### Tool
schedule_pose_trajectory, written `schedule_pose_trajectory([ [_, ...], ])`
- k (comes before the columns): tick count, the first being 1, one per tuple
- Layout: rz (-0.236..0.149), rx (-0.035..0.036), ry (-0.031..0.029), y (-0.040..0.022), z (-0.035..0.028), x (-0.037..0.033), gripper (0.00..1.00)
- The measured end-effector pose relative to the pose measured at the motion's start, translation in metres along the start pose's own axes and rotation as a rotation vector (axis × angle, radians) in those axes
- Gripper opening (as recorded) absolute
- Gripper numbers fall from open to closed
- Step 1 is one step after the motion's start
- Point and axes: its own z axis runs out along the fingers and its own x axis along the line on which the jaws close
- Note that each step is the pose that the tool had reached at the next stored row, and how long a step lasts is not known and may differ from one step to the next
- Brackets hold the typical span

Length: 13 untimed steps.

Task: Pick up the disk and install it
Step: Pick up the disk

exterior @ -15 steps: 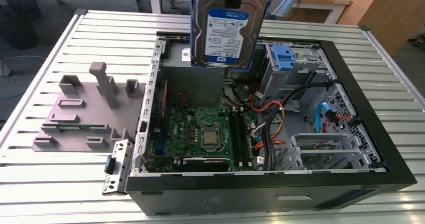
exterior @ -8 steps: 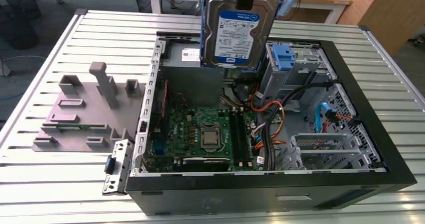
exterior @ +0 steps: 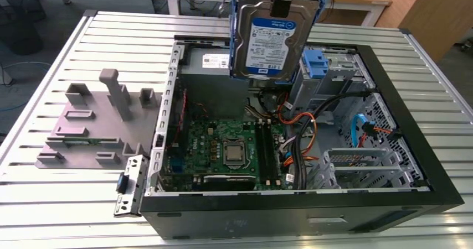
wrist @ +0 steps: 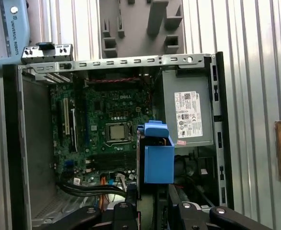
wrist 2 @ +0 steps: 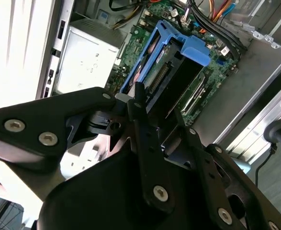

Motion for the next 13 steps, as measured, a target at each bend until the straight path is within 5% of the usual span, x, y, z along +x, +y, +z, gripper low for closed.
schedule_pose_trajectory([
  [13,0.0,0.0,0.0,-0.0076,0.006,0.0225,0.35],
])
